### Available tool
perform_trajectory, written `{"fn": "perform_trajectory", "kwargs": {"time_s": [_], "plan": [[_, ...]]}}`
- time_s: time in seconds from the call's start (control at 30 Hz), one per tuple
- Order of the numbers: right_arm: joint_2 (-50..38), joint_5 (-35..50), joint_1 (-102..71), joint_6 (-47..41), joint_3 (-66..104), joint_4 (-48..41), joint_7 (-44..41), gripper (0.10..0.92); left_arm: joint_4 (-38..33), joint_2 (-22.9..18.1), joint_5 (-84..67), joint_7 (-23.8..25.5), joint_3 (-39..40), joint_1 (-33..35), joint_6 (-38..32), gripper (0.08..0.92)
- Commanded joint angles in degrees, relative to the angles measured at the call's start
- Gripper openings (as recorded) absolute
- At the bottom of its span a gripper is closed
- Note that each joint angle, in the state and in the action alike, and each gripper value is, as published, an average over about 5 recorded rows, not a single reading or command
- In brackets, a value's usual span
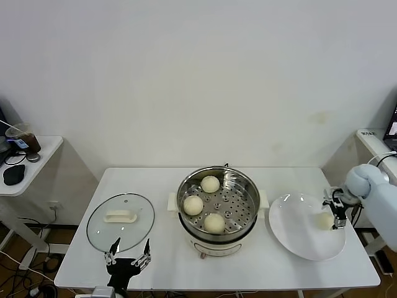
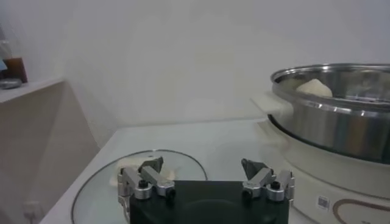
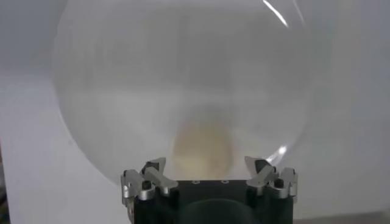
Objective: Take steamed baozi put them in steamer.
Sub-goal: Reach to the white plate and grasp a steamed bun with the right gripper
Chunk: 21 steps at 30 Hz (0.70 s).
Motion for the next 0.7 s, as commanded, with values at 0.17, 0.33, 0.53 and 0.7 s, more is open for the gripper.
{"fn": "perform_trajectory", "kwargs": {"time_s": [0.17,0.33,0.53,0.7], "plan": [[3.0,-3.0,-0.4,0.6,0.3,-4.5,1.6,0.823,0.6,0.1,0.1,0.0,0.0,-0.2,0.0,0.823],[3.0,-3.3,0.0,0.7,0.1,-5.0,1.8,0.823,0.6,0.1,0.0,0.0,-0.1,-0.3,0.0,0.823],[3.0,-2.8,0.5,0.6,-0.1,-5.6,2.8,0.823,0.6,0.2,0.0,0.1,-0.1,-0.7,0.2,0.823],[2.9,-2.1,0.9,0.5,-0.3,-5.3,2.5,0.803,0.5,0.1,0.1,0.1,0.0,-0.9,0.2,0.823]]}}
